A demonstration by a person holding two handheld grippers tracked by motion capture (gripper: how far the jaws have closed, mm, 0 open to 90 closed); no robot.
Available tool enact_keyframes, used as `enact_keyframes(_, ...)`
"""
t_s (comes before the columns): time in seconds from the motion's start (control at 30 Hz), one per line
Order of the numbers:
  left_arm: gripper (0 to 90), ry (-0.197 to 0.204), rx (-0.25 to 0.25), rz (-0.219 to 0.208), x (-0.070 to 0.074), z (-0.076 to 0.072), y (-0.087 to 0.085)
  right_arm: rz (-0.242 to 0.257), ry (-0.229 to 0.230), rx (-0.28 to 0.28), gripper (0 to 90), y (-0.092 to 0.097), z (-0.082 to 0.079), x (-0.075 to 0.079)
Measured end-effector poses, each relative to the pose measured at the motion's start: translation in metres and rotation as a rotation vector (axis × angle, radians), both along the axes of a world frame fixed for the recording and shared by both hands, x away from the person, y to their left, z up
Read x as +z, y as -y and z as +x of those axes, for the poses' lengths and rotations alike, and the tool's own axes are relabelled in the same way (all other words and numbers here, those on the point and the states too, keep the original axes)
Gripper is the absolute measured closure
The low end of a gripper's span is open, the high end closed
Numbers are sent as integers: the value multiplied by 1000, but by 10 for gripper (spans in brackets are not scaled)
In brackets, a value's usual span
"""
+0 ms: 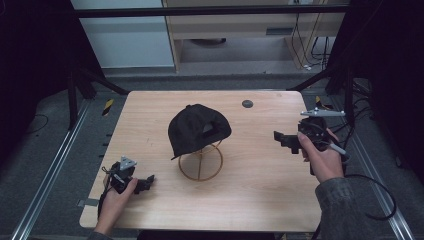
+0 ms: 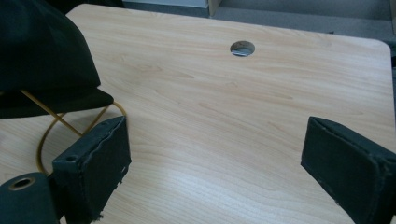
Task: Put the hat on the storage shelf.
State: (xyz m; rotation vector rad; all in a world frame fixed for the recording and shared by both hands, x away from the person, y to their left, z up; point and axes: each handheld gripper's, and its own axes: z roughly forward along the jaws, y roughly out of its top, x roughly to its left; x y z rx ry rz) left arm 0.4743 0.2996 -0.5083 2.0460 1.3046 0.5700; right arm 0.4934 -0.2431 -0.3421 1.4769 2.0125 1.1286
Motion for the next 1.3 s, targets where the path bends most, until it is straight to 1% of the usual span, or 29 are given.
enact_keyframes(0.03,0,0,0,0,0,0,0,-2,4,-1,82,-1,0,-7)
enact_keyframes(0.13,0,0,0,0,0,0,0,-5,-5,-3,80,-4,1,-17)
enact_keyframes(0.2,0,0,0,0,0,0,0,-5,-6,-2,80,-5,1,-19)
enact_keyframes(0.27,0,0,0,0,0,0,0,-11,-7,-5,79,-7,1,-25)
enact_keyframes(0.3,0,0,0,0,0,0,0,-15,-4,-8,79,-9,1,-31)
enact_keyframes(0.4,0,0,0,0,0,0,0,-23,-3,-8,79,-9,2,-36)
enact_keyframes(0.47,0,0,0,0,0,0,0,-31,-4,-12,79,-12,3,-46)
enact_keyframes(0.53,0,0,0,0,0,0,0,-38,-10,-13,79,-13,4,-51)
enact_keyframes(0.57,0,0,0,0,0,0,0,-38,-10,-13,79,-13,4,-51)
enact_keyframes(0.6,0,0,0,0,0,0,0,-42,-14,-11,79,-15,4,-57)
enact_keyframes(0.7,0,0,0,0,0,0,0,-45,-23,-12,79,-18,5,-64)
enact_keyframes(0.73,0,0,0,0,0,0,0,-45,-23,-12,79,-18,5,-64)
enact_keyframes(0.77,0,0,0,0,0,0,0,-43,-19,-11,80,-19,6,-67)
enact_keyframes(0.8,0,0,0,0,0,0,0,-46,-19,-10,80,-21,7,-73)
enact_keyframes(0.83,0,0,0,0,0,0,0,-46,-19,-10,80,-21,7,-73)
enact_keyframes(0.9,0,0,0,0,0,0,0,-46,-27,-12,80,-23,7,-80)
enact_keyframes(0.97,0,0,0,0,0,0,0,-50,-36,-12,80,-25,8,-86)
enact_keyframes(1.27,0,0,0,0,0,0,0,-79,-44,11,81,-39,10,-105)
enact_keyframes(1.3,0,0,0,0,0,0,0,-79,-51,12,81,-41,10,-107)
